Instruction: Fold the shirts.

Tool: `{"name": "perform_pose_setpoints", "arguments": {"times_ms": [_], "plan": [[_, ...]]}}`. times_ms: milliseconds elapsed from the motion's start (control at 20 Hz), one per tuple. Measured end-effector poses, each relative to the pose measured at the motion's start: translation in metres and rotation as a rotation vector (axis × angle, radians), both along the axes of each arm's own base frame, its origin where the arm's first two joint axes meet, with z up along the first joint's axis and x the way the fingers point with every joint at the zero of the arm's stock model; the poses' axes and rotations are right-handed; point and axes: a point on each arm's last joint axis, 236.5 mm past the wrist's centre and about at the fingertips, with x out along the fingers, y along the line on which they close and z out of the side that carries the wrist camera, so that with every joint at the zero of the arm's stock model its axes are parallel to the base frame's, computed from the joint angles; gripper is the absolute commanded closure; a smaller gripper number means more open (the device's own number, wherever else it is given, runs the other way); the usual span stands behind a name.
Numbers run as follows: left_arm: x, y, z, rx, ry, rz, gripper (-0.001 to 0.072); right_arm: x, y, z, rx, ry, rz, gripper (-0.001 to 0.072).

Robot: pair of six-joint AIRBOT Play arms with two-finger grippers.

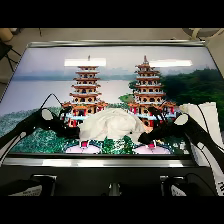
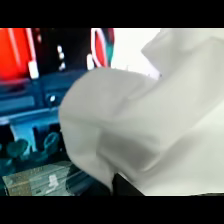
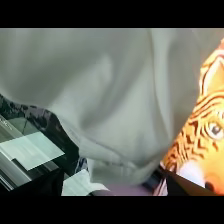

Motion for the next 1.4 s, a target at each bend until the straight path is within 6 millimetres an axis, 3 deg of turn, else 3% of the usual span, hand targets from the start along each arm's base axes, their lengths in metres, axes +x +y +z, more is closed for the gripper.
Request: {"name": "perform_pose_setpoints", "arguments": {"times_ms": [100,200,250,300,350,400,600,700,750,800,900,1000,1100,1150,1200,1300,1400], "plan": [[0.006,-0.003,0.006,-0.011,-0.024,0.005,0.0681,0.006,0.012,-0.004,-0.02,-0.038,-0.002,0.0012],[0.014,-0.005,0.018,-0.023,-0.063,0.007,0.0681,0.011,0.022,-0.008,-0.034,-0.061,-0.013,0.0114],[0.019,-0.007,0.024,-0.03,-0.086,0.007,0.0681,0.012,0.026,-0.009,-0.036,-0.061,-0.021,0.0115],[0.025,-0.008,0.032,-0.035,-0.113,0.007,0.0681,0.012,0.028,-0.011,-0.039,-0.06,-0.023,0.0163],[0.031,-0.009,0.041,-0.042,-0.138,0.006,0.0681,0.011,0.03,-0.013,-0.042,-0.056,-0.025,0.0519],[0.038,-0.011,0.05,-0.049,-0.171,0.006,0.0681,0.01,0.03,-0.015,-0.05,-0.051,-0.022,0.0683],[0.071,-0.017,0.096,-0.078,-0.314,0.006,0.0681,0.0,0.026,-0.017,-0.087,-0.019,0.034,0.0685],[0.089,-0.021,0.134,-0.097,-0.424,-0.005,0.0682,0.009,0.023,0.0,-0.112,-0.06,0.084,0.0685],[0.1,-0.023,0.162,-0.11,-0.504,-0.015,0.0682,0.022,0.02,0.017,-0.131,-0.118,0.107,0.0685],[0.109,-0.025,0.195,-0.124,-0.594,-0.025,0.0682,0.04,0.017,0.042,-0.156,-0.202,0.127,0.0685],[0.127,-0.026,0.288,-0.157,-0.842,-0.024,0.0682,0.085,0.005,0.123,-0.228,-0.458,0.145,0.0684],[0.126,-0.017,0.405,-0.176,-1.151,-0.001,0.0683,0.116,-0.016,0.239,-0.32,-0.774,0.111,0.0685],[0.1,0.005,0.516,-0.174,-1.436,0.07,0.0682,0.113,-0.042,0.368,-0.388,-1.09,0.015,0.0685],[0.08,0.02,0.562,-0.17,-1.552,0.123,0.0682,0.097,-0.053,0.419,-0.405,-1.209,-0.03,0.0685],[0.06,0.034,0.593,-0.16,-1.633,0.172,0.0682,0.076,-0.064,0.462,-0.416,-1.31,-0.073,0.0684],[0.026,0.056,0.634,-0.145,-1.744,0.248,0.0682,0.038,-0.082,0.505,-0.441,-1.403,-0.125,0.0684],[0.005,0.07,0.651,-0.128,-1.788,0.291,0.0682,0.016,-0.094,0.512,-0.473,-1.396,-0.139,0.0684]]}}
